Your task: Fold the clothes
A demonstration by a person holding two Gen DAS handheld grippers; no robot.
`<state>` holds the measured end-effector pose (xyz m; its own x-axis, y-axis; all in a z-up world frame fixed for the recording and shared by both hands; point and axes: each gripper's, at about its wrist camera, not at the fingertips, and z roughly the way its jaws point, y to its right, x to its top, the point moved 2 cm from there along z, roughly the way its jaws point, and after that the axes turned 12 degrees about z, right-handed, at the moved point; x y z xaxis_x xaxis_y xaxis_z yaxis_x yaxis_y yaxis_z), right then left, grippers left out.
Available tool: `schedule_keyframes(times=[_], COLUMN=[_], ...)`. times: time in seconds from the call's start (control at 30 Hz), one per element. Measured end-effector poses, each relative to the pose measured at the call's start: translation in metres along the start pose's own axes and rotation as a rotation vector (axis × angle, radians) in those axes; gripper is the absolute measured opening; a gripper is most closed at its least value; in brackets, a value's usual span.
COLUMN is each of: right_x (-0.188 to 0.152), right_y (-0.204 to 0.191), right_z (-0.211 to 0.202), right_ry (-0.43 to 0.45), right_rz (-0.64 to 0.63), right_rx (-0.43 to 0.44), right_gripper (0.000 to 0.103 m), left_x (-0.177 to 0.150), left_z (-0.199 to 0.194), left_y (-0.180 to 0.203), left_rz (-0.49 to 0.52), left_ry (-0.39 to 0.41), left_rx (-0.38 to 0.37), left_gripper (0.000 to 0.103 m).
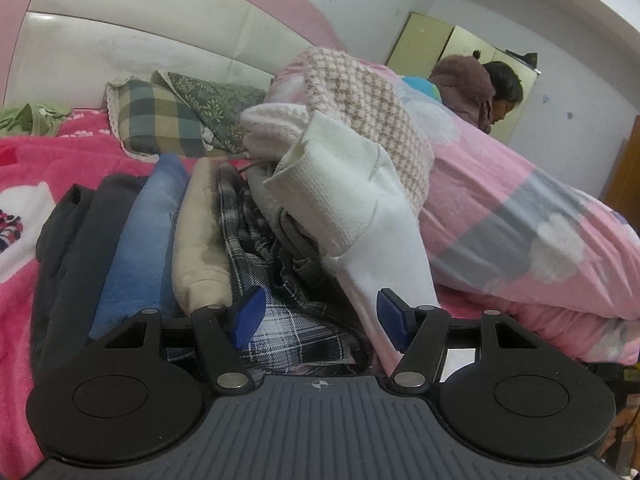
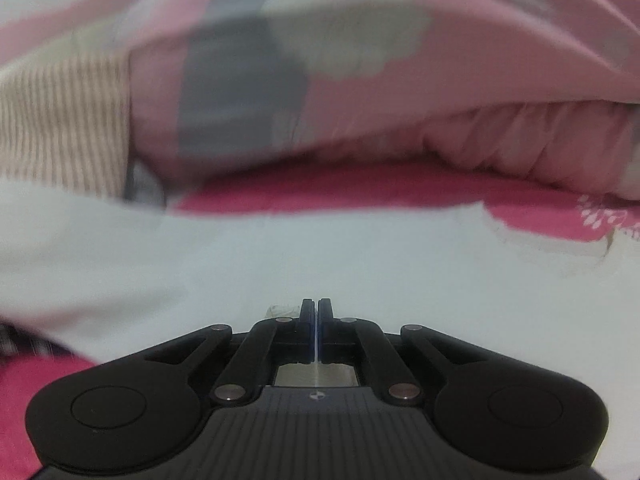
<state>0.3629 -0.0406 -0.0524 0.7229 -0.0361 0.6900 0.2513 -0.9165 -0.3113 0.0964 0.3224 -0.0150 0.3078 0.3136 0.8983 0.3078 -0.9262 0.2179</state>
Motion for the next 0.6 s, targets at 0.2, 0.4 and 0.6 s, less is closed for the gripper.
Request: schedule_keyframes(times=[0.2,0.4,0.6], right_x=[-0.01,-0.015,-0.004], right_y=[-0.001,0.008,0.033], right_z=[0.03,0.027,-0.04], right_ry=[-0.048,-0.062,-0.006], right_rz=[0.035,0.111,0.257], right_rx=[0.018,0.072,0.252], right_gripper=[0.001,0.011,0.019], left_x=[-0.002,0.0,0.004], left_z=[-0.001,-0.006,-0.009], left_y=[-0.004,-0.01,-0.006], left_rz=[-0.009,-0.027,0.044], left_ry=[0.001,0.004,0.047], left_rx=[-0.003,-0.034,-0.031], left_gripper=[0.062,0.062,0.062])
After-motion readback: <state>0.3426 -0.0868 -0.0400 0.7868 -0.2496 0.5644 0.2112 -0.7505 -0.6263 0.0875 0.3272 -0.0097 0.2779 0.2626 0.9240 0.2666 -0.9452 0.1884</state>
